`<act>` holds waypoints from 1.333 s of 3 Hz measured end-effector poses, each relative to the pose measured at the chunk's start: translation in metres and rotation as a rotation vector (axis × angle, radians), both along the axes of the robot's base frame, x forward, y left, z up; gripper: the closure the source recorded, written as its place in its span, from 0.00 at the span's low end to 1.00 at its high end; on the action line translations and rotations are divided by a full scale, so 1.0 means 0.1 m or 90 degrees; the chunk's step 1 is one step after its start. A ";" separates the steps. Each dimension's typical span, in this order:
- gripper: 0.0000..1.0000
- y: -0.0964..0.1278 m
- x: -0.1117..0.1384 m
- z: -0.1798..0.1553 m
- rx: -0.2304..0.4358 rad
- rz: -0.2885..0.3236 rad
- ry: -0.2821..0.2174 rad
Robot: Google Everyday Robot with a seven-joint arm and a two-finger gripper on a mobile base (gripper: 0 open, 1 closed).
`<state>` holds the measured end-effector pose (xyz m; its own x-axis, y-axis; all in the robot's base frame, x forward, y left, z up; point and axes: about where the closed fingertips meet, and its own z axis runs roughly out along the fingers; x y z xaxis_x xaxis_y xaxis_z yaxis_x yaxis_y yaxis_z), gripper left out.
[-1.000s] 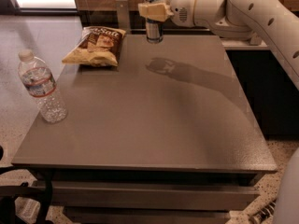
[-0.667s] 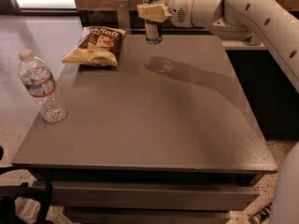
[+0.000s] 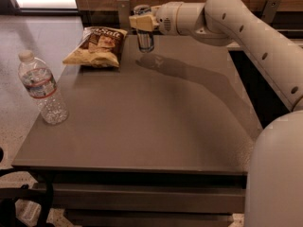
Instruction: Move redbull can near brown chip bag
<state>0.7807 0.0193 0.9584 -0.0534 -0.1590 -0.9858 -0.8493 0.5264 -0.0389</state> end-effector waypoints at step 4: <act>1.00 -0.02 0.16 -0.61 0.040 -0.012 0.054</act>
Offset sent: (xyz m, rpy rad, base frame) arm 0.0165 0.0022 -0.0505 0.0656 0.0633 -0.0213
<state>0.7963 0.0174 0.8970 -0.1388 -0.0959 -0.9857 -0.8384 0.5411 0.0655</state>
